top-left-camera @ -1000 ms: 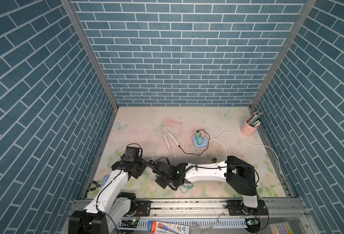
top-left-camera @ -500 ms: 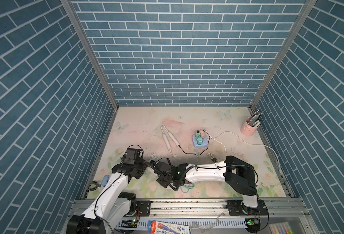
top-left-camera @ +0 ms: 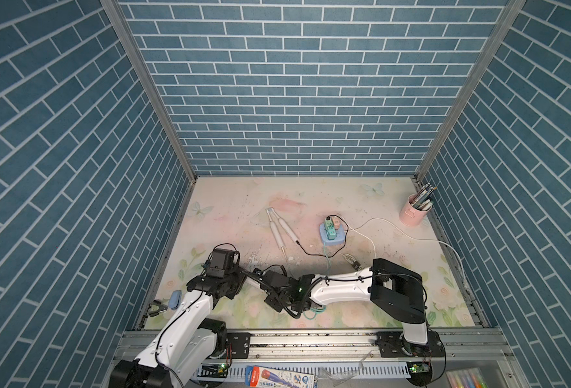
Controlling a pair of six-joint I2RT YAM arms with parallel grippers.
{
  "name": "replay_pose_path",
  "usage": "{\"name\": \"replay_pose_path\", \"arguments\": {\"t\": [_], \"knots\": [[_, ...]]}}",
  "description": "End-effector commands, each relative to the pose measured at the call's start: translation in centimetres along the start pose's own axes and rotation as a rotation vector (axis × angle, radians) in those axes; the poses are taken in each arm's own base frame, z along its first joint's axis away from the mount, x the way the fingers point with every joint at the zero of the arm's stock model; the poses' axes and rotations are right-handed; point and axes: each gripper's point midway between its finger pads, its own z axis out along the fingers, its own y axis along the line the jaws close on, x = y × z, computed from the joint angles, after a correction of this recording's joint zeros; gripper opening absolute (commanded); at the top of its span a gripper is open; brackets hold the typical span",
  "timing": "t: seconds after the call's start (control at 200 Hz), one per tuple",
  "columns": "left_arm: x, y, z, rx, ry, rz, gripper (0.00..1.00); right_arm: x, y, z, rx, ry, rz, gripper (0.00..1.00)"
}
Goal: Charge the electric toothbrush
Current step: Insert the charging cable into the electric toothbrush, then place the electric toothbrush at the center of the board.
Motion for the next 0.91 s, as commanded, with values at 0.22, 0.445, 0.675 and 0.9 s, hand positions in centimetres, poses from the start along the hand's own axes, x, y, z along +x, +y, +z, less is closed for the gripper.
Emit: {"name": "replay_pose_path", "arguments": {"t": [0.22,0.445,0.675,0.9], "knots": [[2.5,-1.2,-1.0,-0.015,0.202,0.053,0.0,-7.2,-2.9,-5.9,0.101,-0.362,-0.017,0.2],[-1.5,-3.8,-1.7,-0.082,0.143,0.219,0.0,-5.2,-5.8,-11.9,0.209,-0.393,-0.036,0.45],[-5.1,-8.1,-0.1,-0.163,0.09,0.379,0.0,-4.2,-11.4,-19.6,0.38,-0.421,0.07,0.78],[-5.9,-11.4,3.2,-0.227,0.141,0.442,0.0,-0.9,-18.5,-25.3,0.471,-0.447,0.359,0.98]]}}
